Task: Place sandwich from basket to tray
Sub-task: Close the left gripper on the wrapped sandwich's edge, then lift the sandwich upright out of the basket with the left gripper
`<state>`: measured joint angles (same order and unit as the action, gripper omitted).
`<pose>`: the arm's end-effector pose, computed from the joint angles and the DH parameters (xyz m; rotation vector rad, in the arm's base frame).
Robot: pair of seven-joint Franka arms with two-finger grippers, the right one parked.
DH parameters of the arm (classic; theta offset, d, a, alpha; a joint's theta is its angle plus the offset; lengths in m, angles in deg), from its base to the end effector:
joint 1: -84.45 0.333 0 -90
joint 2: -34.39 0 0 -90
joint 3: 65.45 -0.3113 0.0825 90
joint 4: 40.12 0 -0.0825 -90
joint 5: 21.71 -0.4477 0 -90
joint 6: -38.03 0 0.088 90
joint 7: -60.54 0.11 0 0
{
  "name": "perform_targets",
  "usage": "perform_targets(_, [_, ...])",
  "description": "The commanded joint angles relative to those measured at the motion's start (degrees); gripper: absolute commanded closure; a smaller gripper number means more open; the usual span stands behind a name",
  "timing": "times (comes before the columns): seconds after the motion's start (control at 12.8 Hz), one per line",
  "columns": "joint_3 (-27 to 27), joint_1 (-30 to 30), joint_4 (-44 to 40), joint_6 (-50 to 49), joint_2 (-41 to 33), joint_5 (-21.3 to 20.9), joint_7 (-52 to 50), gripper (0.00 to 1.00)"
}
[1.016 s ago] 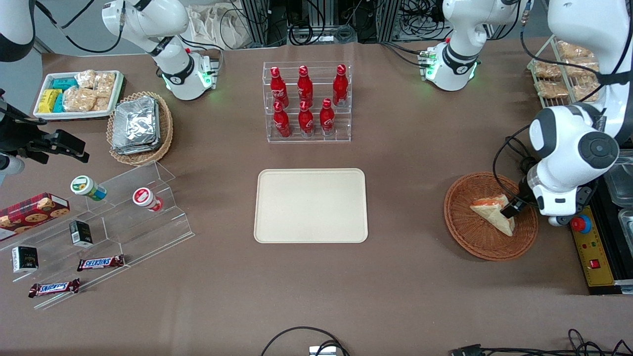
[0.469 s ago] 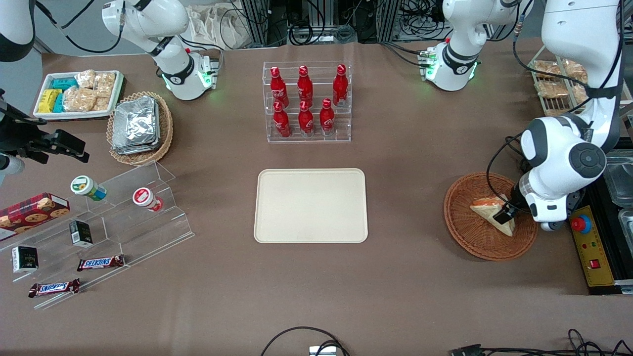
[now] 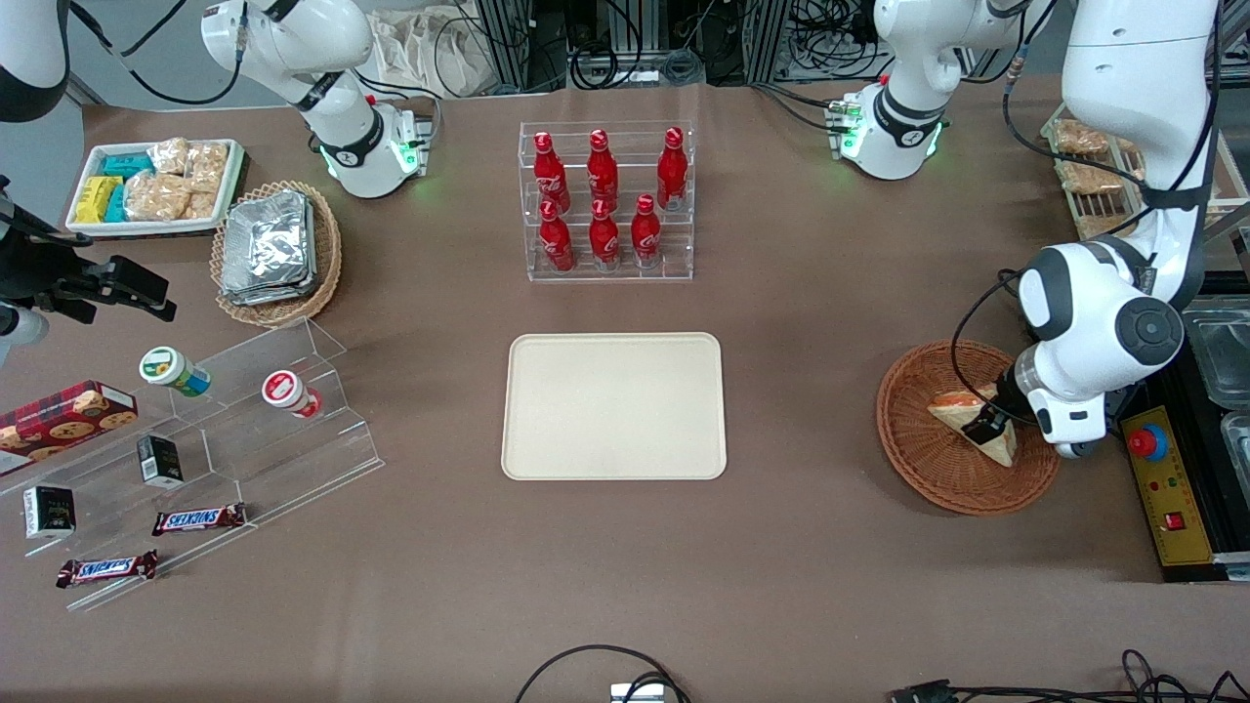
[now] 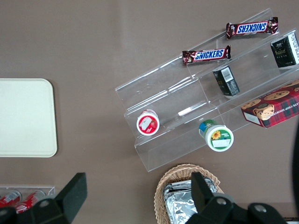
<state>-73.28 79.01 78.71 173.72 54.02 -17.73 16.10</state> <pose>0.6234 0.0260 0.2059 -2.8409 -1.3052 0.0653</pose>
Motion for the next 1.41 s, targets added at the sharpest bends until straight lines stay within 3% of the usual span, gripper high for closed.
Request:
perform_targets(0.0, [-0.2, -0.2, -0.5, 0.7, 1.4, 0.5, -0.3, 0.14])
perform_targets(0.47, [-0.3, -0.2, -1.1, -0.1, 1.6, -0.2, 4.9, 0.99])
perform_targets(0.78, [-2.4, -0.2, -4.2, -9.8, -2.2, -0.6, 15.9, 1.0])
perform_targets(1.02, [-1.8, -0.5, -12.9, -25.7, -4.3, -1.4, 19.6, 1.0])
perform_targets(1.17, [1.5, -1.3, -20.5, -36.5, -5.2, -5.6, 27.4, 1.0])
perform_targets(1.33, [2.7, -1.4, -28.7, -45.2, -5.9, -4.7, 32.0, 1.0])
